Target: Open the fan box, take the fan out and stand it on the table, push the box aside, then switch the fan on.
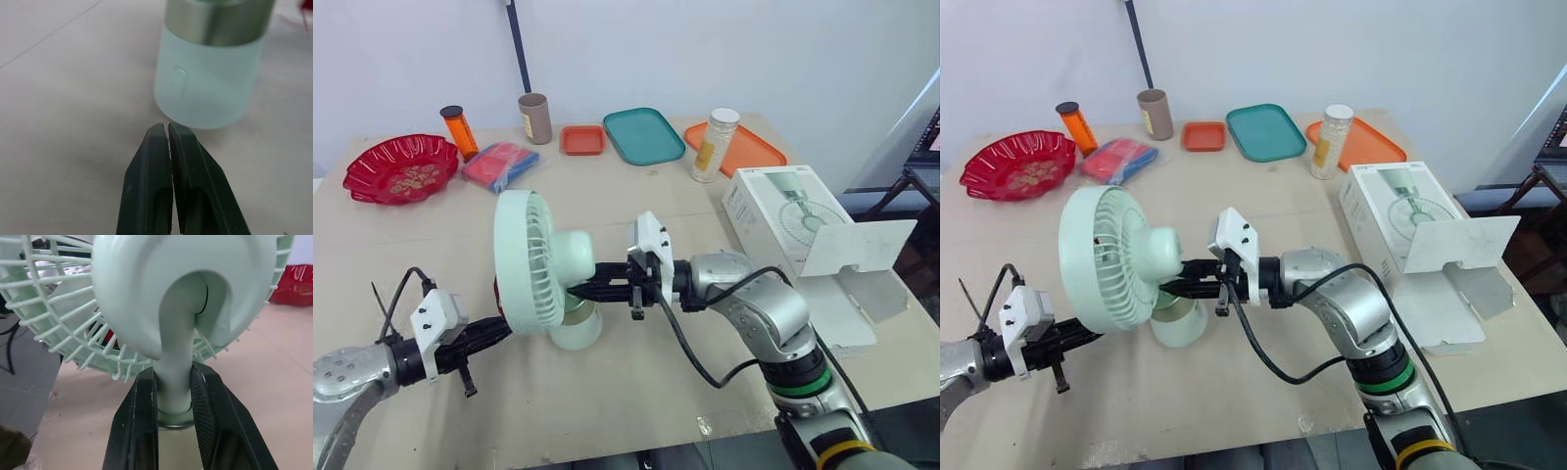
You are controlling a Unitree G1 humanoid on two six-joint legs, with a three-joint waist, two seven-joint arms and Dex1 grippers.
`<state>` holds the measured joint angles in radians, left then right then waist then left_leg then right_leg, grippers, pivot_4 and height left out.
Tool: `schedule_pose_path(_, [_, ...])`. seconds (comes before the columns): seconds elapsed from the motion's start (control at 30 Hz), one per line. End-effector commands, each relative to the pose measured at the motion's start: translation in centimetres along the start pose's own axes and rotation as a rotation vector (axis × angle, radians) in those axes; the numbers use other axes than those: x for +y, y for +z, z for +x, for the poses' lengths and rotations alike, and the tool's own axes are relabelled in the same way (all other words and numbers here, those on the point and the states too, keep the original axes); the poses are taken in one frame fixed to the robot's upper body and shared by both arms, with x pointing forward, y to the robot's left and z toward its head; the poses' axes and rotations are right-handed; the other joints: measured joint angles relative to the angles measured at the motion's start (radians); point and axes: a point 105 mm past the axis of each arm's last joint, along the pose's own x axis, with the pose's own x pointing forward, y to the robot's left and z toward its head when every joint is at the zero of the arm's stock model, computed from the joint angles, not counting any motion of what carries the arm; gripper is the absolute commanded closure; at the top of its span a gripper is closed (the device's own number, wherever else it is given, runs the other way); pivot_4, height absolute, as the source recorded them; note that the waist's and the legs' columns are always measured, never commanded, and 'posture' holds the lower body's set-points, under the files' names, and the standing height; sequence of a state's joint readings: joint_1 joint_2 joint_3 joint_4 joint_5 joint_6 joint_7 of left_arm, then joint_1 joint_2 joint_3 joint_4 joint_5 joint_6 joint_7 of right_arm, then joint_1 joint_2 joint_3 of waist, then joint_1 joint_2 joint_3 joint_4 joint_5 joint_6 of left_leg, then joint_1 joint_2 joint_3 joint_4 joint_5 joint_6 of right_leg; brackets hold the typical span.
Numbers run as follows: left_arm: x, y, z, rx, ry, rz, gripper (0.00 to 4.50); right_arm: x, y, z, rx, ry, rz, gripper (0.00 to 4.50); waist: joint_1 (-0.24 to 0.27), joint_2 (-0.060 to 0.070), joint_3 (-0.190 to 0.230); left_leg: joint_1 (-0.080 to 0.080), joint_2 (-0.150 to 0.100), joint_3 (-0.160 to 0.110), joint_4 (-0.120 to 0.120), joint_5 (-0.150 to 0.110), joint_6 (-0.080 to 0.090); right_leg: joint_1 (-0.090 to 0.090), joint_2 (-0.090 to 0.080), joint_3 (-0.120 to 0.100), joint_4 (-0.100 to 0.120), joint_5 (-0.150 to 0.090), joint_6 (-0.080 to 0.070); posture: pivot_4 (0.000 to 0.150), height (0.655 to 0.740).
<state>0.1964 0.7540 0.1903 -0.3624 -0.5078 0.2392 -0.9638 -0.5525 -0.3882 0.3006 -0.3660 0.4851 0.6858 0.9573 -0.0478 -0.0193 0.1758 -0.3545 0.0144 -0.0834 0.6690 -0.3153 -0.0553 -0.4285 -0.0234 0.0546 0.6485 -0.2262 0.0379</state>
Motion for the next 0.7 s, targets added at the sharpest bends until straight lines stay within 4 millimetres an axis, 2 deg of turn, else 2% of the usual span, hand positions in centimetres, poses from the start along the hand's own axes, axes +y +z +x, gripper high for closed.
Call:
schedule_pose_path(0.03, [-0.3,0.8,1.1,-0.038,-0.042,0.033,4.28,1.0,1.7,0.1,-0.054,0.027,-0.103,4.12,0.0,0.0,0.0,0.0,0.0,0.0,0.0,0.0,0.0,0.0,0.0,0.0,0.0,0.0,0.0,0.15,0.74])
schedule_pose_path(0.2, [-0.9,1.4,1.9,-0.066,-0.07,0.025,4.28,0.8,1.2,0.1,-0.041,0.013,-0.109,4.12,0.0,0.0,0.0,0.0,0.0,0.0,0.0,0.0,0.0,0.0,0.0,0.0,0.0,0.0,0.0,0.15,0.74])
schedule_pose_path(0.7, [-1.7,0.7,2.7,-0.067,-0.085,0.008,4.28,0.6,0.7,0.1,-0.025,0.003,-0.111,4.12,0.0,0.0,0.0,0.0,0.0,0.0,0.001,0.0,0.0,0.0,0.0,0.0,0.0,0.0,0.0,0.15,0.74])
